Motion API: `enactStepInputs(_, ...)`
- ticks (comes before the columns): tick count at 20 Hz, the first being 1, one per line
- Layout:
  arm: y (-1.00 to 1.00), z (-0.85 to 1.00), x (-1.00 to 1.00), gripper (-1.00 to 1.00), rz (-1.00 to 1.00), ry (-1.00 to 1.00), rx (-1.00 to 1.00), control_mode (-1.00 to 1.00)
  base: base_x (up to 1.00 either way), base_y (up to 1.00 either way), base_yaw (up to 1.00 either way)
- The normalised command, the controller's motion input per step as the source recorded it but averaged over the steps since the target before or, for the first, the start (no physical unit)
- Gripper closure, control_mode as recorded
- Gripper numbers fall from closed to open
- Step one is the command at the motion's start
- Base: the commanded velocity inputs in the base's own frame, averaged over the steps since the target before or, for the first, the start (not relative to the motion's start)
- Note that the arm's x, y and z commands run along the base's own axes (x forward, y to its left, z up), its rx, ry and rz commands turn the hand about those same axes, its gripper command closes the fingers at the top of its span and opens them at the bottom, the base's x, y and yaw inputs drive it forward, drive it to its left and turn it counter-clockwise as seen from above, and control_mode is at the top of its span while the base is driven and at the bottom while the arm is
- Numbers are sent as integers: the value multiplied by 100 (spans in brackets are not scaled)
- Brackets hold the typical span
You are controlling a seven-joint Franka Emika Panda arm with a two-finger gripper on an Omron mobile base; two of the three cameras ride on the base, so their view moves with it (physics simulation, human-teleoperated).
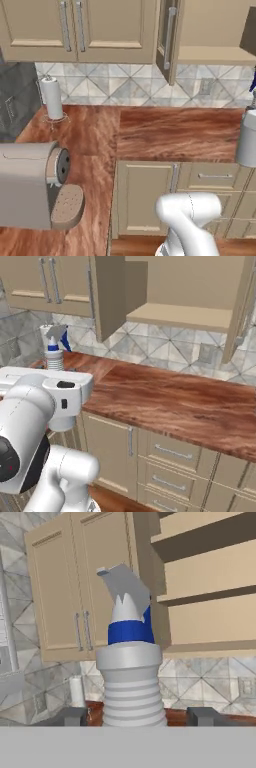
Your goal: Move the cutting board and knife to the sink. Then move spray from the cabinet to the counter.
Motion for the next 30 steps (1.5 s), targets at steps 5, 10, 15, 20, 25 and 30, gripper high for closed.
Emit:
enactStepInputs(5, 0, 0, 0, 100, 0, 0, 0, 100, -13, 19, 63)
enactStepInputs(10, 0, 0, 0, 100, 0, 0, 0, 100, -44, 1, 68)
enactStepInputs(15, 0, 0, 0, 100, 0, 0, 0, 100, -65, 0, 69)
enactStepInputs(20, 0, 0, 0, 100, 0, 0, 0, 100, -56, 0, 67)
enactStepInputs(25, 0, 0, 0, 100, 0, 0, 0, 100, -36, 14, 52)
enactStepInputs(30, 0, 0, 0, 100, 0, 0, 0, 100, 0, 43, 26)
